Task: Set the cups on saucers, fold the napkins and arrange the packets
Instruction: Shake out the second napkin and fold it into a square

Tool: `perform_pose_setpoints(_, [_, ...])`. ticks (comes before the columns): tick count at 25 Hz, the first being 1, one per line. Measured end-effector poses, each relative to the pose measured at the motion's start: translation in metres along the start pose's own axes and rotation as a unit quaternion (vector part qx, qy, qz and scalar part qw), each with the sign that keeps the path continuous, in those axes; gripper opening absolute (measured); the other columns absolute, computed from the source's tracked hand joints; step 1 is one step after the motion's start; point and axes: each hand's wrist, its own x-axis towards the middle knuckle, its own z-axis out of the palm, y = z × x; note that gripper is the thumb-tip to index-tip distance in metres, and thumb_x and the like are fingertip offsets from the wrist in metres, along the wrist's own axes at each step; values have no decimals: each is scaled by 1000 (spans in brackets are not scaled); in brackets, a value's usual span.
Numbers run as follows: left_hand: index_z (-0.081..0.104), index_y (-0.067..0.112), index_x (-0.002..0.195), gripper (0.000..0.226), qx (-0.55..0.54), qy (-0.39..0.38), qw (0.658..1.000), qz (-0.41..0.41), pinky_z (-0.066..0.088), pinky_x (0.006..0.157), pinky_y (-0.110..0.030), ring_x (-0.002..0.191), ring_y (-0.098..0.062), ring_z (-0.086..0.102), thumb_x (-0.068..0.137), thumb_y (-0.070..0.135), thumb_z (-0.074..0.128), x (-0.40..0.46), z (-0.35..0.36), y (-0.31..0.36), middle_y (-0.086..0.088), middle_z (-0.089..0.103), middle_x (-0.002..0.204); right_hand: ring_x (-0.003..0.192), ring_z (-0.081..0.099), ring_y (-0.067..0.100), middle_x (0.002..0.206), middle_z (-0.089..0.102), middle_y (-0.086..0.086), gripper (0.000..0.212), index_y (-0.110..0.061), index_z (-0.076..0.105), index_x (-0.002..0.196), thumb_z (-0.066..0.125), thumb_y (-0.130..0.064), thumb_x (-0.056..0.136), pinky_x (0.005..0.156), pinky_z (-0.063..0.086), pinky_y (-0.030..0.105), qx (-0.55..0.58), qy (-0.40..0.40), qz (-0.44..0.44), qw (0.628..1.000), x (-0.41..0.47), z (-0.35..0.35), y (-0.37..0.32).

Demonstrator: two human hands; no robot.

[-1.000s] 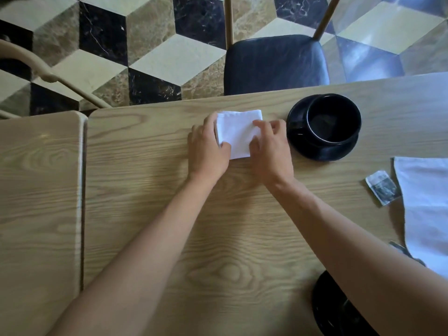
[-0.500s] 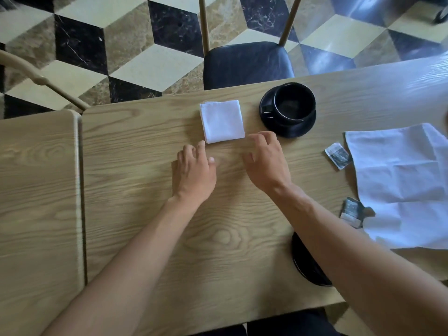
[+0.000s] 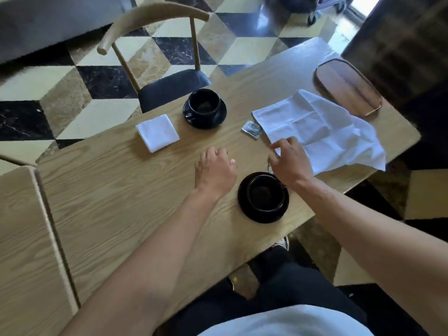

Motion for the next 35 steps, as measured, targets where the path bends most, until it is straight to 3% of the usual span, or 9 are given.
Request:
perform_pose_setpoints(4, [61,11,118,31,-3,-4,999,42,45,97,-45,113,-30,53,98,30,49,4,20,66,-10,62,118,122,49,33,129,54,13,29,-11,64,122,56,-18,94,98,41,39,11,-8,7,1000,3,-21,66])
perform_pose_setpoints(9, [63,7,105,19,-36,-8,998,40,51,80,-43,93,-30,59,91,15,54,18,75,161,-10,63,99,119,52,31,131,53,11,32,-12,63,124,54,-18,94,89,41,35,45,-30,17,998,29,-55,175])
perform_pose_setpoints(13, [58,6,120,32,-45,-47,992,-111,48,90,-41,110,-35,55,88,13,59,19,133,206,-16,58,119,120,51,31,130,52,13,33,-10,63,124,54,-16,93,97,43,37,68,-71,26,995,62,-94,254])
perform_pose_setpoints(16, [50,7,123,38,-48,-75,964,-249,43,92,-38,116,-37,50,88,16,60,25,160,226,-19,46,133,119,49,32,127,51,14,37,-8,60,125,59,-19,90,99,42,40,0,-54,44,998,84,-122,307])
perform_pose_setpoints(21, [45,9,132,50,-64,-62,927,-363,48,97,-44,123,-39,48,86,13,62,34,179,240,-20,46,137,118,51,40,137,43,21,61,-5,38,136,66,-27,87,92,48,46,21,-108,235,966,99,-125,362])
perform_pose_setpoints(25, [49,15,129,51,-5,-58,934,-351,42,102,-46,127,-39,45,82,12,67,28,192,241,-16,47,137,97,62,27,120,61,13,53,-9,44,132,70,-18,87,74,49,36,118,-117,237,957,104,-112,381])
perform_pose_setpoints(29, [59,13,124,41,-73,18,943,-325,45,102,-41,122,-34,52,86,0,59,26,189,239,-15,57,132,101,60,21,115,57,3,58,-13,46,134,77,-14,84,88,56,41,214,-100,336,912,109,-108,386])
perform_pose_setpoints(33, [63,13,117,30,-156,88,953,-245,47,91,-36,109,-28,58,92,-1,54,26,165,239,-9,61,123,84,64,23,98,70,18,29,-1,69,108,67,-8,80,71,52,36,316,-142,369,863,124,-115,382])
perform_pose_setpoints(35, [62,14,117,29,-163,136,955,-208,42,83,-30,100,-21,55,94,1,51,34,145,237,-6,57,119,86,64,24,107,69,22,33,-4,64,115,64,-9,83,72,52,39,343,-135,345,863,137,-129,372])
